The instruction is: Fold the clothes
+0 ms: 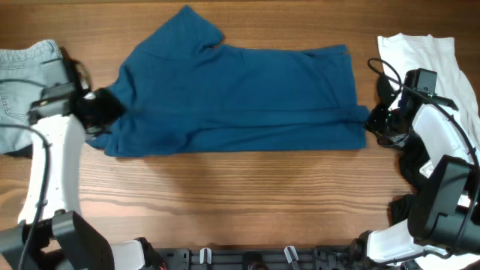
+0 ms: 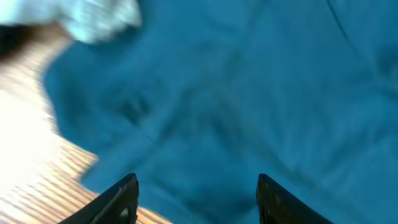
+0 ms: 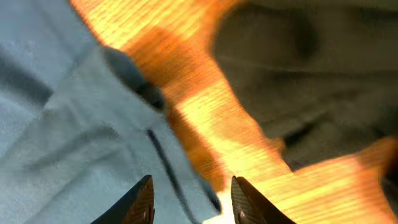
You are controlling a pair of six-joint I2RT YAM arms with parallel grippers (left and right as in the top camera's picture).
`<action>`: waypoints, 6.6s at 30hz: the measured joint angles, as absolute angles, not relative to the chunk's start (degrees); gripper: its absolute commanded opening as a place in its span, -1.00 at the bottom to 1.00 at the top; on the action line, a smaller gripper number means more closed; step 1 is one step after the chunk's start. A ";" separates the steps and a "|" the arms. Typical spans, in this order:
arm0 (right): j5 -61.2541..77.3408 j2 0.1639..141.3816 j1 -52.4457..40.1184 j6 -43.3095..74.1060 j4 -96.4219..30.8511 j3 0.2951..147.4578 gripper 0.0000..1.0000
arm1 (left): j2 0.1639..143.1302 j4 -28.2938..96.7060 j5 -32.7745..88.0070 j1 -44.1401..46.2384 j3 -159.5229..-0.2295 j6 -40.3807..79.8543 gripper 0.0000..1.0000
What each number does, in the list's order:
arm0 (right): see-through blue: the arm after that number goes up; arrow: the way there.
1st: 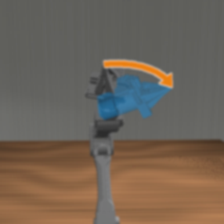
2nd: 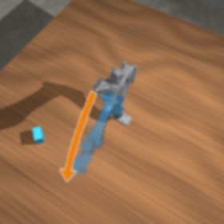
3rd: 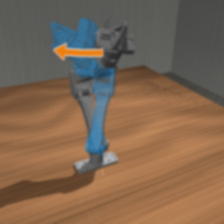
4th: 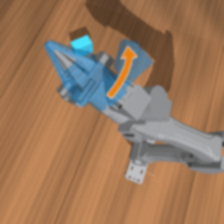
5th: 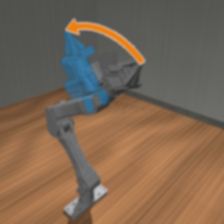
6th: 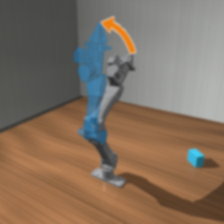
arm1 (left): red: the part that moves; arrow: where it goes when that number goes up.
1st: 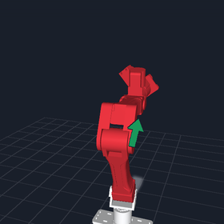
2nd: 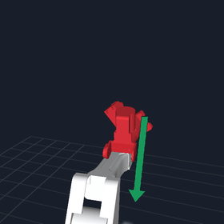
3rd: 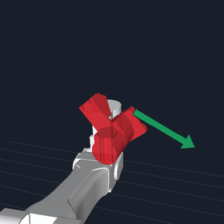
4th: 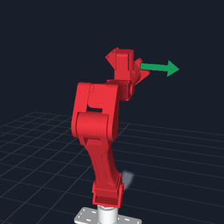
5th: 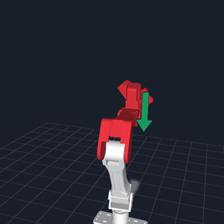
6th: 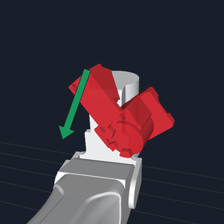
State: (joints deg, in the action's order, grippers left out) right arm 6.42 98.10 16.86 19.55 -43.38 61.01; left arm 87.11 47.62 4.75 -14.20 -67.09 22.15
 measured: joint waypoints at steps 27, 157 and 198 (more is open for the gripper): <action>12.78 111.48 41.87 8.58 -46.06 80.44 -0.01 | 105.01 47.81 8.45 -1.87 -67.09 22.83 0.33; 10.26 119.31 10.17 15.42 -17.52 81.89 0.22 | 132.03 26.50 8.16 1.10 -97.03 8.91 -0.92; 0.84 107.24 13.82 15.84 -63.86 85.19 -0.91 | 109.49 81.54 8.88 -9.50 -97.34 10.17 -0.92</action>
State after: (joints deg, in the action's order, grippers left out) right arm 0.84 107.24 13.82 15.84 -63.86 85.19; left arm 109.49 81.54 8.88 -9.50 -97.34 10.17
